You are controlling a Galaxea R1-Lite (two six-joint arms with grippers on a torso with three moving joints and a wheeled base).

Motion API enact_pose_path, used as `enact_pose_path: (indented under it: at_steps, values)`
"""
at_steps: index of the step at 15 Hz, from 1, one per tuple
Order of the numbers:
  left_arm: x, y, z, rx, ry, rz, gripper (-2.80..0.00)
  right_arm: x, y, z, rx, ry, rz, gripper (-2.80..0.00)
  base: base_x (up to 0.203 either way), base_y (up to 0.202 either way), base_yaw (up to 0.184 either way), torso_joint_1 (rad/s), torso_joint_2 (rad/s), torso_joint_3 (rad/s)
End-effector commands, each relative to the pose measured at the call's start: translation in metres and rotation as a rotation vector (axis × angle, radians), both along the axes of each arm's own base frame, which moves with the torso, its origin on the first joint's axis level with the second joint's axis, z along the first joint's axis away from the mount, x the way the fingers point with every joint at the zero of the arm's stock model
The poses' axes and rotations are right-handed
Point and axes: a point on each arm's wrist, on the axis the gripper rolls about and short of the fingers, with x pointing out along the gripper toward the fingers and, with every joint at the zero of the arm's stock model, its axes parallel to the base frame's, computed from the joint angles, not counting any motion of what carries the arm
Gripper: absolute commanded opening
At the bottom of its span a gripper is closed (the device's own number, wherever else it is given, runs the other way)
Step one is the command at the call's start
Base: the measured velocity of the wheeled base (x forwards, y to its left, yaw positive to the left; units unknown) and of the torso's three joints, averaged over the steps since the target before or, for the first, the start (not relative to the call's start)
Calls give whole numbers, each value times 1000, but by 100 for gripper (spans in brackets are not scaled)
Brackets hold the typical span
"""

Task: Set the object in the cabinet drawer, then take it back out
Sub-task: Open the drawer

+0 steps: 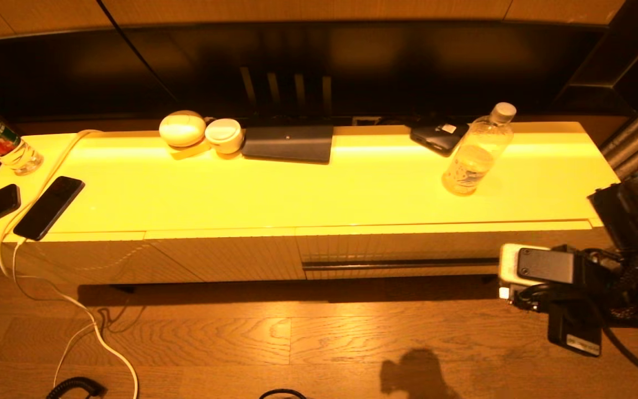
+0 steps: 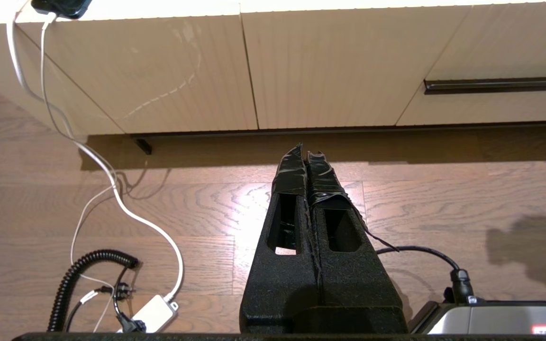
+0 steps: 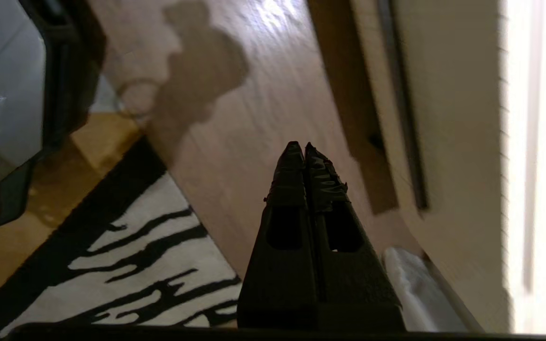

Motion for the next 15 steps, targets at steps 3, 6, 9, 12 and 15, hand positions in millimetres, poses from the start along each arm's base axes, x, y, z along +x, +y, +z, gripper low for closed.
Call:
enact_pose_path:
  at_steps: [3, 6, 9, 12, 15]
  values:
    - [0, 0, 0, 0, 1, 0, -280, 37, 21, -74, -62, 73, 105, -280, 0, 0, 0, 0, 0, 0]
    - [0, 0, 0, 0, 1, 0, -280, 50, 9, -97, -134, 69, 226, -280, 0, 0, 0, 0, 0, 0]
    - [0, 0, 0, 0, 1, 0, -280, 63, -7, -111, -180, 55, 268, -280, 0, 0, 0, 0, 0, 0]
    - [0, 0, 0, 0, 1, 0, -280, 84, -7, -135, -169, -10, 285, -280, 0, 0, 0, 0, 0, 0]
    - [0, 0, -1, 0, 3, 0, -280, 94, -9, -148, -217, -42, 371, -280, 0, 0, 0, 0, 0, 0]
